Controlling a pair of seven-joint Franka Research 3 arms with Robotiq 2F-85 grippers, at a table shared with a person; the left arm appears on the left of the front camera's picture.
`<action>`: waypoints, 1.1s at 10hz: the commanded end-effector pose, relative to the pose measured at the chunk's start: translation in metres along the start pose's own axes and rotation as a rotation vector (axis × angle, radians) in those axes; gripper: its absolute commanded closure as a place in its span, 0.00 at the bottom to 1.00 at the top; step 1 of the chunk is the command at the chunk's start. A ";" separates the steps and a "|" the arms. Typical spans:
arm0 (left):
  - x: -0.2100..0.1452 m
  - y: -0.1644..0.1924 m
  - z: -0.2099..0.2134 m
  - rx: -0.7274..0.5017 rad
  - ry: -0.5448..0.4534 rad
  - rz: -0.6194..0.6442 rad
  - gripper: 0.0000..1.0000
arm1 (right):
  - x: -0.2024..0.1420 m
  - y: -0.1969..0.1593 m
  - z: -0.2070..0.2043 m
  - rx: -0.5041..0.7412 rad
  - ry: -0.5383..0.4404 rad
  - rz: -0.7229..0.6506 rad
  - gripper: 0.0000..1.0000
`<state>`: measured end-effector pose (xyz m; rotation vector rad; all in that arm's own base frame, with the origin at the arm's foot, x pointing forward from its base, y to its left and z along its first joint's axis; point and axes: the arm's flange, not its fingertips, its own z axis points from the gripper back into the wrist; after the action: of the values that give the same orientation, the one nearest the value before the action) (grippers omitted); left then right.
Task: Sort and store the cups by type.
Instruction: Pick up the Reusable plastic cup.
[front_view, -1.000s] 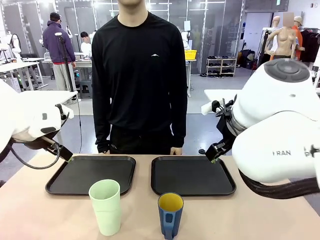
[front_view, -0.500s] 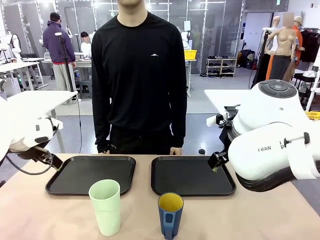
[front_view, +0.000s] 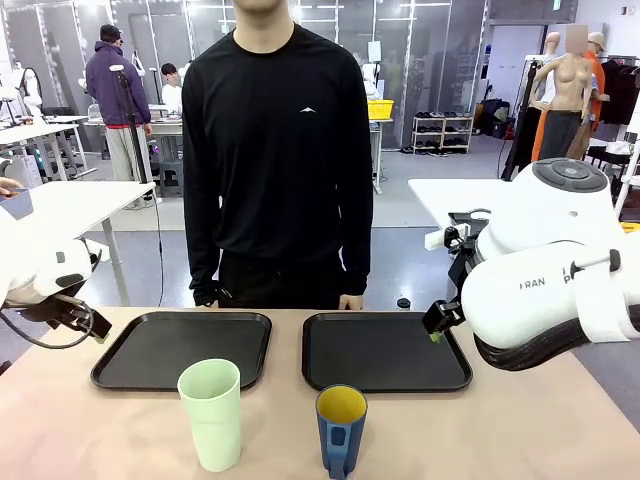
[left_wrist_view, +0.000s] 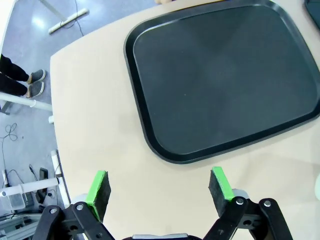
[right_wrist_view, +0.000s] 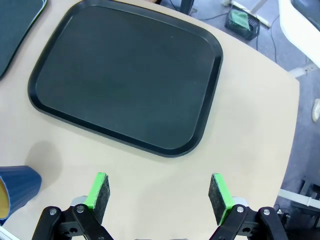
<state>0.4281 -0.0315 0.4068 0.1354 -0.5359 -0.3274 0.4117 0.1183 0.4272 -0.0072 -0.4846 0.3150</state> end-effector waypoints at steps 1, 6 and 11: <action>-0.006 -0.003 -0.005 0.029 0.029 0.008 0.00 | -0.002 -0.012 -0.003 0.007 0.007 0.006 0.00; -0.002 0.000 -0.002 -0.001 0.009 0.001 0.00 | -0.002 -0.010 -0.003 -0.006 0.008 -0.015 0.00; -0.002 0.000 -0.002 -0.001 0.009 0.001 0.00 | -0.002 -0.010 -0.003 -0.006 0.008 -0.015 0.00</action>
<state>0.4278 -0.0302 0.4033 0.1306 -0.5245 -0.3250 0.4147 0.1083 0.4243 -0.0133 -0.4767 0.2994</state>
